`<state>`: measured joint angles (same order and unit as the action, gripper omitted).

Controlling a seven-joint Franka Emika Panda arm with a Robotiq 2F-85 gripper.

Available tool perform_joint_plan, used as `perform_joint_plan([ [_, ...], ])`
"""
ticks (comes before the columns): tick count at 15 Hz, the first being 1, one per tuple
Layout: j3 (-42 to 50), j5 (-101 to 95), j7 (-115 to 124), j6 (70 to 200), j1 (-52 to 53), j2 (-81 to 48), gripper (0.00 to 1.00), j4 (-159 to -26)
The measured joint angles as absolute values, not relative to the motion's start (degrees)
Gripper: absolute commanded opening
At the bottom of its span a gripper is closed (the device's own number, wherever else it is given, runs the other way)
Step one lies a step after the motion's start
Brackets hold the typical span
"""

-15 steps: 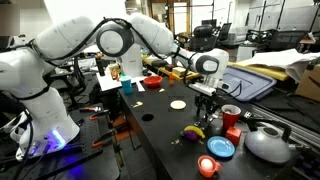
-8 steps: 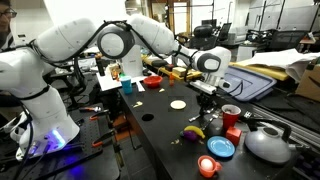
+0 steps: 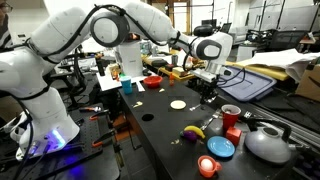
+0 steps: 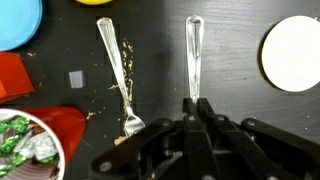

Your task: Put the left fork at the right of the yellow plate, then put the right fork at the left of the yellow plate

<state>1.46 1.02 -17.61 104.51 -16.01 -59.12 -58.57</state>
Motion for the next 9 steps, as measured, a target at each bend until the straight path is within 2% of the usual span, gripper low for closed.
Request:
perform_joint_plan([
  [9,1.27,3.38,-12.72,106.38,-14.63,-45.06,0.02,-79.48],
])
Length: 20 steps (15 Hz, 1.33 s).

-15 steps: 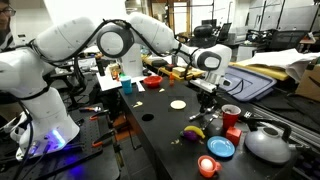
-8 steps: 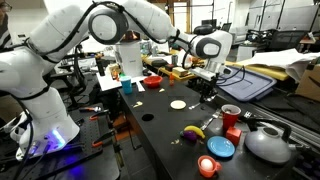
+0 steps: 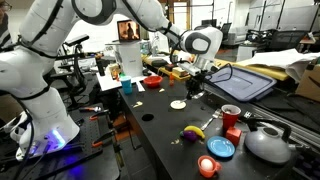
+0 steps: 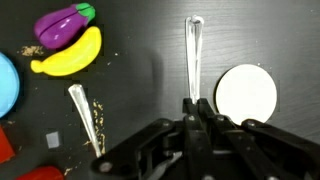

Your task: Put the left fork at the right of the yellow plate, then put the right fork at the left of the yellow plate

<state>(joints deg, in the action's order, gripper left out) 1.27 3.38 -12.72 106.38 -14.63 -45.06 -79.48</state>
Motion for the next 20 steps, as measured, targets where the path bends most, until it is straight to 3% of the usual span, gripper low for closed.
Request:
perform_joint_plan([
  [8,1.42,3.84,-9.34,116.50,-11.63,-42.36,0.02,-92.28],
  [20,2.11,2.10,-8.81,121.09,-10.31,-43.80,0.02,-93.12],
])
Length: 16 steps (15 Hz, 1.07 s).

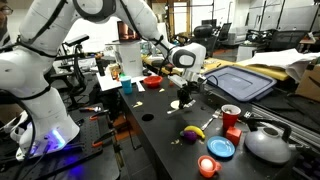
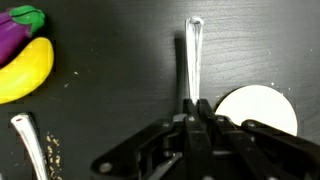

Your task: Put the left fork at the right of the yellow plate, then put the right fork at the left of the yellow plate

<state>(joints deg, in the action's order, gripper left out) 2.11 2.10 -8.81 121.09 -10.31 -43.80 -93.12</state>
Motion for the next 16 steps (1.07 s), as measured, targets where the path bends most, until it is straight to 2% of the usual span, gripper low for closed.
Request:
perform_joint_plan([
  [1,2.11,2.10,-8.81,121.09,-10.14,-43.86,0.02,-93.08],
  [2,2.10,2.10,-8.81,121.11,-9.94,-43.94,0.33,-92.98],
  [4,2.11,1.72,-8.81,121.35,-9.45,-44.07,0.41,-92.85],
  [11,2.43,0.06,-8.79,130.80,-8.72,-41.08,0.94,-95.20],
  [12,2.65,0.06,-8.79,131.71,-8.75,-40.06,0.99,-95.93],
  [16,3.16,0.07,-8.86,132.25,-9.95,-37.28,1.00,-97.15],
])
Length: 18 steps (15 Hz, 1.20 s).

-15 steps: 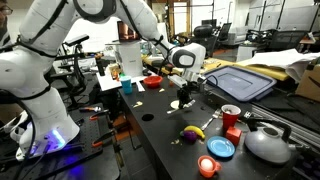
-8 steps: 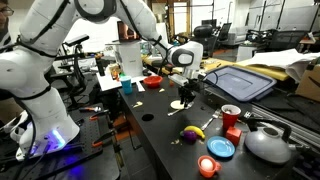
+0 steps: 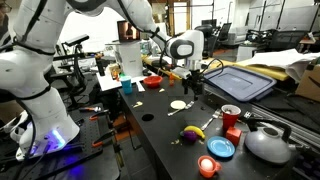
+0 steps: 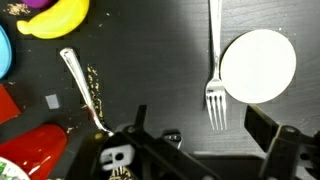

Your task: Put the left fork at the right of the yellow plate, then put the right fork at the left of the yellow plate

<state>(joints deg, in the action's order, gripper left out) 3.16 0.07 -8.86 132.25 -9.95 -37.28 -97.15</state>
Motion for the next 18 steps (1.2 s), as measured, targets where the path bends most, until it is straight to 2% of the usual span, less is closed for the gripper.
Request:
perform_joint_plan([
  [8,3.69,0.12,-13.03,127.94,-14.18,-38.42,1.00,-94.73],
  [18,3.90,-0.11,-16.72,118.67,-15.81,-46.90,1.00,-79.28],
])
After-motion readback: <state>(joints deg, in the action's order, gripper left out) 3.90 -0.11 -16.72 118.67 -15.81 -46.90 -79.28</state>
